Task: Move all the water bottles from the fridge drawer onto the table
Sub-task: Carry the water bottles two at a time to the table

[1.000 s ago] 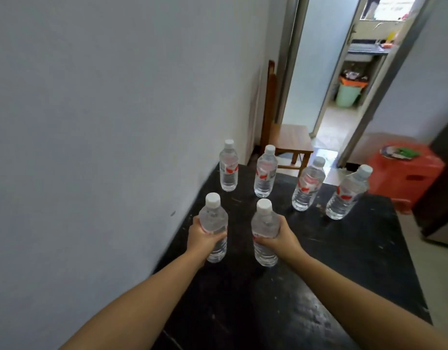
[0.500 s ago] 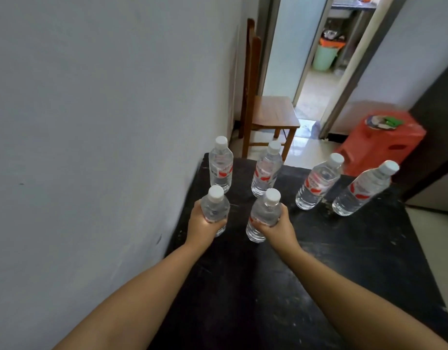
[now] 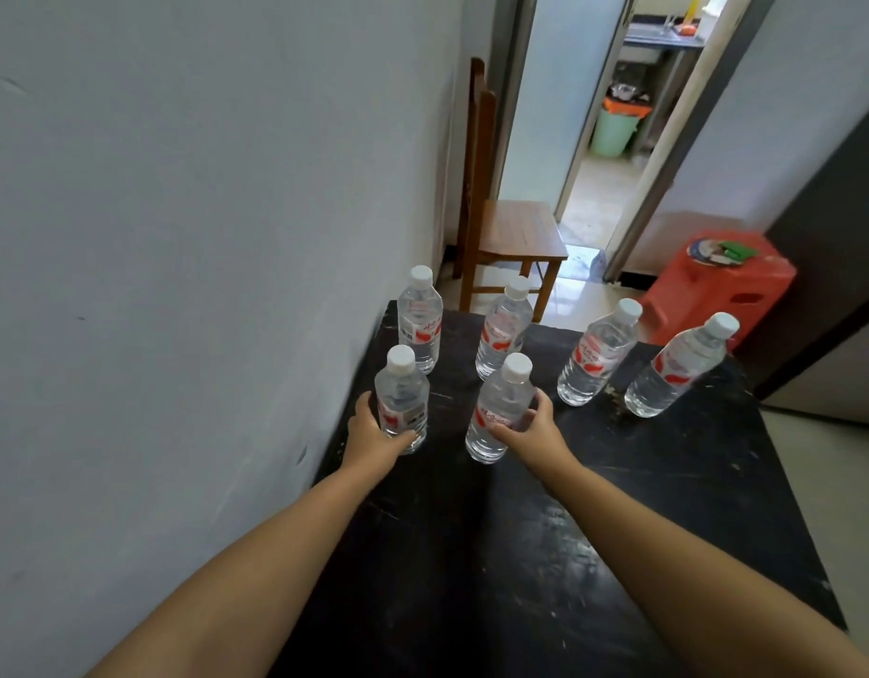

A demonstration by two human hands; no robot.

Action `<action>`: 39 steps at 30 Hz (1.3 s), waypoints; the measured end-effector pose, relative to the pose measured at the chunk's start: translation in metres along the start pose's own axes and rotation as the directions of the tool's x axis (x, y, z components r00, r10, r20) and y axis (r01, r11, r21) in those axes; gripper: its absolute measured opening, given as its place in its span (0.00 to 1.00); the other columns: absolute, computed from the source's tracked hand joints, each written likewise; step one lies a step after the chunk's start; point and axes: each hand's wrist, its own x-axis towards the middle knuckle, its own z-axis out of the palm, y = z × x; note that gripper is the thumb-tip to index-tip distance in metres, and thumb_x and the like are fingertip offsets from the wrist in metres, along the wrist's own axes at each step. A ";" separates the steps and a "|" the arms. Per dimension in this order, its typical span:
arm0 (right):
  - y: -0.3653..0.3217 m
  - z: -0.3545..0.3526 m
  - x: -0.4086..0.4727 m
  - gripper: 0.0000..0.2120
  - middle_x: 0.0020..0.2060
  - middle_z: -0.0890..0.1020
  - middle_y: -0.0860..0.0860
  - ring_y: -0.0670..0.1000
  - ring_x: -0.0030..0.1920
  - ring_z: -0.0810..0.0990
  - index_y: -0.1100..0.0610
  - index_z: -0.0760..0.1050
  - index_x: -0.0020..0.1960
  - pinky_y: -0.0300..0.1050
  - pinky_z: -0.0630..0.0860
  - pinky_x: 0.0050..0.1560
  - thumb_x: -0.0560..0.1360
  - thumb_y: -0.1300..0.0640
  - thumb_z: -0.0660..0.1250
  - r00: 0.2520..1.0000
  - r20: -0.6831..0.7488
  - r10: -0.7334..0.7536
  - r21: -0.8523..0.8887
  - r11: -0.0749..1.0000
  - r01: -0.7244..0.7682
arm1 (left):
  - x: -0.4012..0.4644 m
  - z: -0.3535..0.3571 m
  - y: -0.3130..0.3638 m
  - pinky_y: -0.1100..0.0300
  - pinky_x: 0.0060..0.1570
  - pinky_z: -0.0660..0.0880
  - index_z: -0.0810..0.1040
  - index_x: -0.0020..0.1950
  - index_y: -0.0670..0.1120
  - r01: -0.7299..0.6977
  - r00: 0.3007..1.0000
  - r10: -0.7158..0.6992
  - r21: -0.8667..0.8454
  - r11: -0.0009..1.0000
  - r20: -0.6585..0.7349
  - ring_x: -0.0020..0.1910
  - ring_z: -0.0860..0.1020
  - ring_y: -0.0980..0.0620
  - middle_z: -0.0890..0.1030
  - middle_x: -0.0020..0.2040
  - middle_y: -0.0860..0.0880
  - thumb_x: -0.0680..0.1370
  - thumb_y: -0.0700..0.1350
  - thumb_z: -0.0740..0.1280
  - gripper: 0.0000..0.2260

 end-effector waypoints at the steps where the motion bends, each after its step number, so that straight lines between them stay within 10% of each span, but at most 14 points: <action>1: -0.001 -0.003 -0.003 0.47 0.72 0.65 0.58 0.57 0.70 0.67 0.51 0.47 0.77 0.57 0.67 0.70 0.69 0.56 0.75 1.000 0.000 0.008 -0.018 1.000 -0.008 | -0.009 -0.003 0.006 0.44 0.66 0.71 0.56 0.74 0.52 0.009 1.000 -0.009 0.028 1.000 -0.010 0.67 0.71 0.43 0.68 0.71 0.44 0.60 0.54 0.77 0.47; 22: 0.046 -0.045 -0.148 0.40 0.72 0.65 0.60 0.58 0.68 0.71 0.53 0.53 0.76 0.49 0.72 0.64 0.72 0.48 0.71 0.933 0.347 -0.093 -0.395 0.888 0.235 | -0.268 0.043 -0.011 0.56 0.61 0.70 0.57 0.75 0.48 0.025 0.971 0.003 0.114 0.993 -0.237 0.67 0.70 0.46 0.67 0.69 0.43 0.74 0.47 0.70 0.34; 39: 0.037 0.049 -0.295 0.22 0.65 0.75 0.56 0.54 0.65 0.74 0.56 0.69 0.68 0.46 0.71 0.64 0.77 0.53 0.66 0.488 0.848 -0.209 -0.337 0.499 0.799 | -0.485 -0.023 -0.087 0.56 0.60 0.69 0.64 0.71 0.40 0.212 0.721 -0.191 -0.050 0.976 -0.666 0.64 0.72 0.43 0.70 0.66 0.38 0.75 0.43 0.70 0.28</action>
